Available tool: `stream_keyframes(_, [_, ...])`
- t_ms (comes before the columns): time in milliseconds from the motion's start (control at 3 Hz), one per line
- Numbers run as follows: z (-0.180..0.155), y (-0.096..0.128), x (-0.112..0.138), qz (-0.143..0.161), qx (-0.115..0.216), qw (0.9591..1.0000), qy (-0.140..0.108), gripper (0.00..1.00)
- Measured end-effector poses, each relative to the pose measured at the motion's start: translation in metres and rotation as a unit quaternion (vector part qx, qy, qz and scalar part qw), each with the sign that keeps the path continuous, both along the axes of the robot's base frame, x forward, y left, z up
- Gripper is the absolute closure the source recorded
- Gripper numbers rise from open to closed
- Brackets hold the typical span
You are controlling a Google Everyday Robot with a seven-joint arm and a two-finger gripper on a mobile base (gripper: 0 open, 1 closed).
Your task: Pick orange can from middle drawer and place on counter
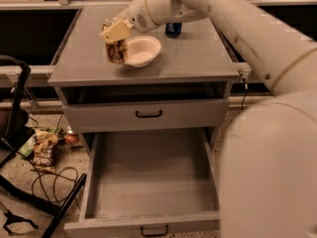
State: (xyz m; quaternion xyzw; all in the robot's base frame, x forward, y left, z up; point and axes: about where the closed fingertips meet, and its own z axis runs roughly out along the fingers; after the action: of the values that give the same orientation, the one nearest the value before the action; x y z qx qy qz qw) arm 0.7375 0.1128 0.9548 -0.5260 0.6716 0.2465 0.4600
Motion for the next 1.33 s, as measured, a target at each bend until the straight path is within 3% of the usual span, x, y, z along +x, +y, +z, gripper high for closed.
stream_keyframes(333, [0.022, 0.022, 0.039, -0.007, 0.028, 0.9995, -0.017, 1.0])
stream_keyframes(667, [0.064, 0.02, 0.052, -0.014, 0.049, 0.9973, -0.052, 1.0])
stream_keyframes(1000, [0.065, 0.02, 0.052, -0.013, 0.049, 0.9973, -0.053, 1.0])
stream_keyframes(1333, [0.052, 0.041, 0.067, -0.022, 0.053, 0.9979, -0.029, 1.0])
